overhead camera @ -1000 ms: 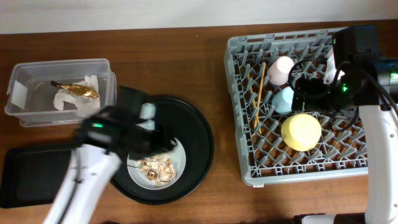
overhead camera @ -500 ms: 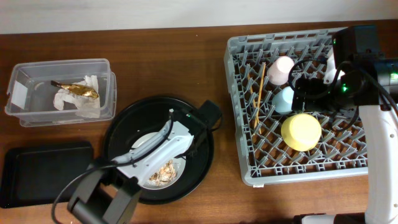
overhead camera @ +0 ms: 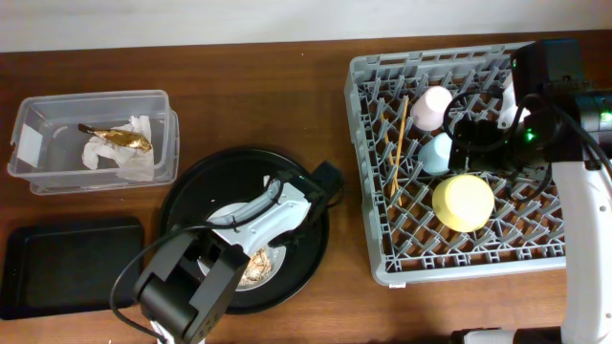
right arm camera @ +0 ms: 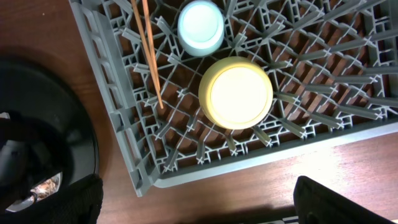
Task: Sort waste into correct bins and load items into the dishwasher rack
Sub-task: 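Grasp the white plate rim with the left gripper and lift it, then tilt the plate over the small black tray to dump the scraps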
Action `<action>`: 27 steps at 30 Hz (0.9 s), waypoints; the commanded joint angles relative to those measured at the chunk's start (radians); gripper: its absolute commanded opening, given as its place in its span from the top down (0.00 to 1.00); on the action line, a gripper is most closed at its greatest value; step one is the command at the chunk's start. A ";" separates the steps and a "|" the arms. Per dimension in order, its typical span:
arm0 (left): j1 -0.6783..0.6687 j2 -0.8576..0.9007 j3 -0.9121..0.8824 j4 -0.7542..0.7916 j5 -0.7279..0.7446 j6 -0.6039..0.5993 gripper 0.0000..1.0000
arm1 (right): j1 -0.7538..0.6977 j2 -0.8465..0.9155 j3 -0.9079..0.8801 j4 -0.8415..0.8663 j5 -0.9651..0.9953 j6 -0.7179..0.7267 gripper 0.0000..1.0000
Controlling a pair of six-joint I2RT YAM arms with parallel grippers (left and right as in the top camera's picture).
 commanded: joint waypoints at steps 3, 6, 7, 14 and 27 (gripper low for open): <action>0.001 0.030 0.028 -0.092 -0.014 -0.011 0.99 | -0.004 -0.016 -0.003 0.000 0.015 0.009 0.02; 0.001 0.030 0.103 -0.215 -0.056 -0.011 0.99 | -0.004 -0.016 -0.003 0.000 0.015 0.009 0.01; 0.001 0.030 0.134 -0.270 -0.077 -0.011 0.99 | -0.004 -0.016 -0.003 0.000 0.015 0.009 0.02; 0.015 0.030 0.343 -0.573 -0.228 -0.011 0.99 | -0.004 -0.016 -0.003 0.000 0.015 0.009 0.02; 0.675 0.028 0.637 -0.555 -0.115 0.364 0.99 | -0.004 -0.016 -0.003 0.000 0.015 0.009 0.02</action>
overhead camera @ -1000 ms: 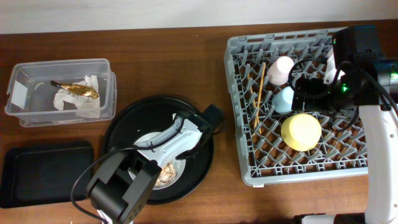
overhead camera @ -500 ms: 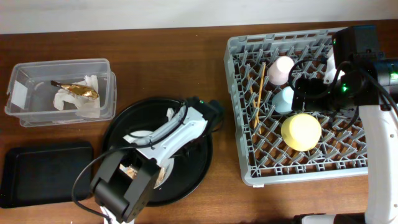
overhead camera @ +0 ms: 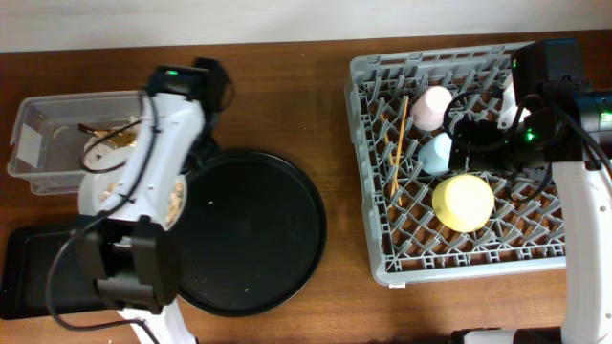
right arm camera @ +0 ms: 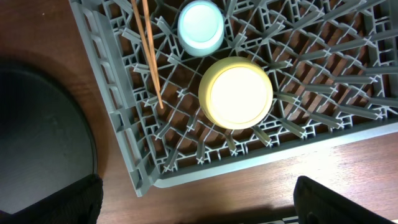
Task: Sort waste into correct bins and load items into the dishwasher rack
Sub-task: 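Tilt the plate over the small black tray to dump the scraps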
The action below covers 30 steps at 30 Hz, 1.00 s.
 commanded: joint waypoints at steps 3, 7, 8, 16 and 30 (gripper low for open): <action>0.315 -0.001 0.019 0.057 0.146 0.167 0.99 | -0.004 -0.016 -0.003 0.000 0.015 0.008 0.02; 0.596 -0.001 0.019 0.146 0.457 0.295 0.99 | -0.004 -0.016 -0.003 0.000 0.016 0.008 0.02; 0.620 -0.001 0.019 0.149 0.501 0.309 0.99 | -0.004 -0.016 -0.003 0.000 0.016 0.008 0.02; 0.838 0.000 0.019 0.140 0.819 0.393 0.99 | -0.004 -0.016 -0.003 0.000 0.015 0.008 0.02; 1.018 0.000 0.019 0.001 1.068 0.512 0.99 | -0.004 -0.016 -0.003 0.000 0.015 0.008 0.02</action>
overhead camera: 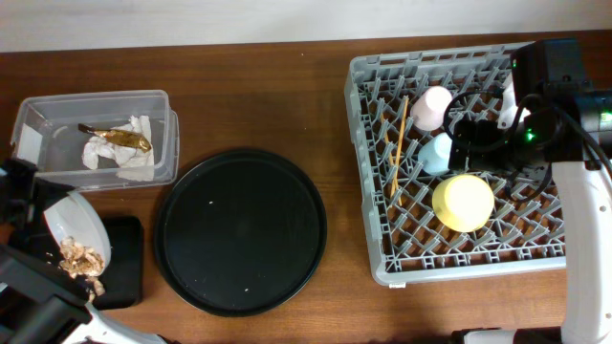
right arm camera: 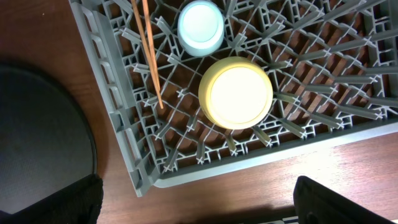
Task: Sort waste into correct bins and load items into the dishwasher rack
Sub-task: 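Tilt the plate over the small black tray to dump the scraps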
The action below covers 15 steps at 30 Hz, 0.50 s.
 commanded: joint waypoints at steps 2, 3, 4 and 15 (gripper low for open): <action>0.079 -0.001 0.016 -0.022 0.090 0.074 0.99 | -0.004 -0.016 -0.003 0.000 0.015 0.009 0.02; 0.093 -0.001 0.016 -0.032 0.116 0.088 0.99 | -0.004 -0.016 -0.003 0.000 0.015 0.009 0.02; 0.111 -0.001 0.016 -0.029 0.196 0.138 0.99 | -0.004 -0.016 -0.003 0.000 0.015 0.009 0.01; 0.131 0.000 0.014 -0.092 0.302 0.246 0.99 | -0.004 -0.016 -0.003 0.000 0.015 0.009 0.02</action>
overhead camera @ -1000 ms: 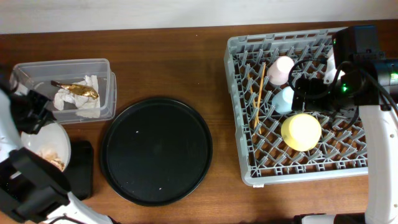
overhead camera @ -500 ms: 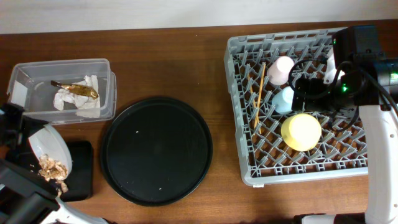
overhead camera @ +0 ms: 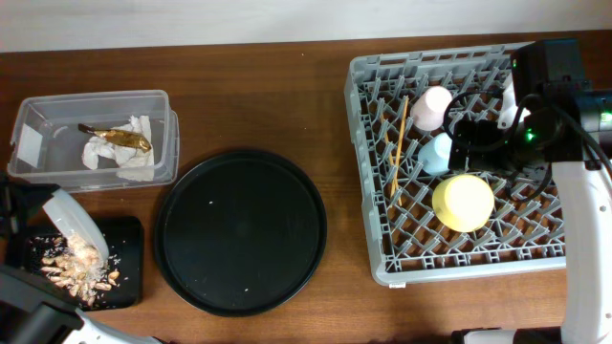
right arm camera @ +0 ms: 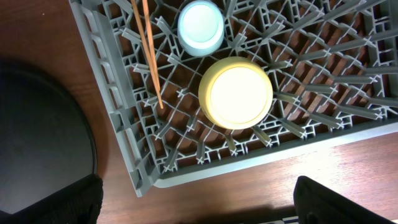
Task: Sort waste into correct bins and load items into the dishwasher rack
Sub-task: 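Tilt the plate over the small black tray to dump the scraps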
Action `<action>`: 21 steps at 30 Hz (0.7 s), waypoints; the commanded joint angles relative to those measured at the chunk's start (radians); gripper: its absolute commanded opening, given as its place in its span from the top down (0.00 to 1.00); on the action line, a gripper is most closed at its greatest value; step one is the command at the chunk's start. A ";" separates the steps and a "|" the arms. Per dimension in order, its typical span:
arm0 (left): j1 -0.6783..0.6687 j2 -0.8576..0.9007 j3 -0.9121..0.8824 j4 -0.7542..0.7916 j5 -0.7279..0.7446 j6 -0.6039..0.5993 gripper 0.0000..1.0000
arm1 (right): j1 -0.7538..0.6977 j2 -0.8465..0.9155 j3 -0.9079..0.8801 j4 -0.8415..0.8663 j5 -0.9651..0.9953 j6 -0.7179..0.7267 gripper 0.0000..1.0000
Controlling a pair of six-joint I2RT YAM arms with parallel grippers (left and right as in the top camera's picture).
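Note:
At the left edge of the overhead view a white bowl (overhead camera: 75, 224) hangs steeply tipped over the black rectangular tray (overhead camera: 129, 250). My left gripper (overhead camera: 11, 216) is shut on its rim, mostly out of frame. Brown food scraps (overhead camera: 76, 268) lie spilled on the tray. My right gripper (right arm camera: 199, 208) stays open above the grey dishwasher rack (right arm camera: 124, 143), its fingers (right arm camera: 62, 199) wide apart and empty. The rack (overhead camera: 368, 172) holds a yellow cup (right arm camera: 235, 92), a blue cup (right arm camera: 200, 26), a pink cup (overhead camera: 437, 106) and chopsticks (right arm camera: 149, 53).
A clear plastic bin (overhead camera: 163, 143) with crumpled paper and a gold wrapper (overhead camera: 120, 141) stands at the back left. A large round black plate (overhead camera: 241, 234) lies in the middle of the wooden table, bare except for crumbs.
The bowl has tipped further over the black tray. The scraps that sat in the bowl now lie on the tray. The right arm has not moved.
My left gripper was at the white bowl of scraps on the round black plate. Then the bowl was off the plate, beside the clear bin. Then it was held over the black tray at the far left, and now its scraps lie on the tray.

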 commanded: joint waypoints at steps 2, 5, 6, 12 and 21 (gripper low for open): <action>0.012 0.000 0.013 -0.002 0.058 0.042 0.99 | -0.004 -0.016 -0.003 0.000 0.015 0.009 0.02; 0.036 0.002 0.013 -0.001 0.080 0.060 0.99 | -0.004 -0.016 -0.003 0.000 0.015 0.009 0.02; 0.039 0.002 0.013 -0.058 0.093 0.068 0.99 | -0.004 -0.016 -0.003 0.000 0.015 0.009 0.02; 0.060 0.003 0.002 -0.021 0.171 0.138 0.99 | -0.004 -0.016 -0.003 0.000 0.015 0.009 0.02; 0.060 0.000 -0.002 -0.097 0.158 0.173 0.99 | -0.004 -0.015 -0.003 0.000 0.015 0.009 0.02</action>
